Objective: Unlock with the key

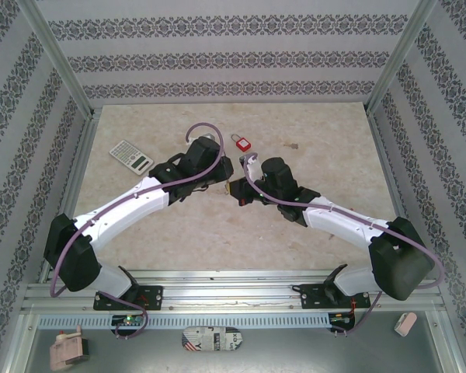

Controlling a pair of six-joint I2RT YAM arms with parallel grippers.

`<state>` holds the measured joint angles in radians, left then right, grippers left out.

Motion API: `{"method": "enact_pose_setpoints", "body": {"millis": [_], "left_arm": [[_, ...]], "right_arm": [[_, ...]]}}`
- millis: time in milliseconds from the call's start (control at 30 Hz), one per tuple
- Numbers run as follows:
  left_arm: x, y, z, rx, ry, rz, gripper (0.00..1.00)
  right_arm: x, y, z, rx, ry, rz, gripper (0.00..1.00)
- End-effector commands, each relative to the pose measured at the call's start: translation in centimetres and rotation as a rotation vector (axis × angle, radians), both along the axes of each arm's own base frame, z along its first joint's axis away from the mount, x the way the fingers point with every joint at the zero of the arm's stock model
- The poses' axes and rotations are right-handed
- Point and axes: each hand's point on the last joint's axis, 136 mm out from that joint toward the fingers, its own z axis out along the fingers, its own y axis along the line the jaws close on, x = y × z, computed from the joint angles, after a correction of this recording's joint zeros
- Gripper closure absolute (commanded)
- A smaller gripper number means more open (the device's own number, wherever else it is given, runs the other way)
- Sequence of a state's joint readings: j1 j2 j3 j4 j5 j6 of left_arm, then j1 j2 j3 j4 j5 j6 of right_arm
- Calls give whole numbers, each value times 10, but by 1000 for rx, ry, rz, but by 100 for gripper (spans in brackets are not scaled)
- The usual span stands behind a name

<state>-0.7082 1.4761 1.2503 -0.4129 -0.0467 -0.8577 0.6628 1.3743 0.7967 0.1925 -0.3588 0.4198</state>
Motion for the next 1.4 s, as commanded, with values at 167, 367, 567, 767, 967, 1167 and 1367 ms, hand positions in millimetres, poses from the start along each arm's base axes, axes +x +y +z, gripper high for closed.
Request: {"method": "enact_pose_setpoints", "body": {"millis": [167, 367, 567, 767, 967, 1167, 1367], "left_arm": [[-45, 2, -33, 161, 136, -131, 100], [-42, -9, -43, 134, 157, -138, 100], [-41, -19, -50, 96, 180, -150, 100], [-43, -28, -46, 38, 189, -166, 100], [-46, -29, -54, 45, 208, -174, 100], [-47, -15, -65, 140, 223, -172, 100], [-49, -36, -64, 73, 230, -209, 100]], "right_arm": [[23, -18, 59, 103, -193, -74, 100], [22, -17, 61, 142, -204, -76, 100], [21, -18, 73, 162, -261, -81, 100], [31, -15, 82, 130, -311, -82, 100], [34, -9, 91, 161, -327, -66, 100], [30, -19, 105, 181, -338, -48, 100], [34, -20, 107, 207, -335, -75, 100]]}}
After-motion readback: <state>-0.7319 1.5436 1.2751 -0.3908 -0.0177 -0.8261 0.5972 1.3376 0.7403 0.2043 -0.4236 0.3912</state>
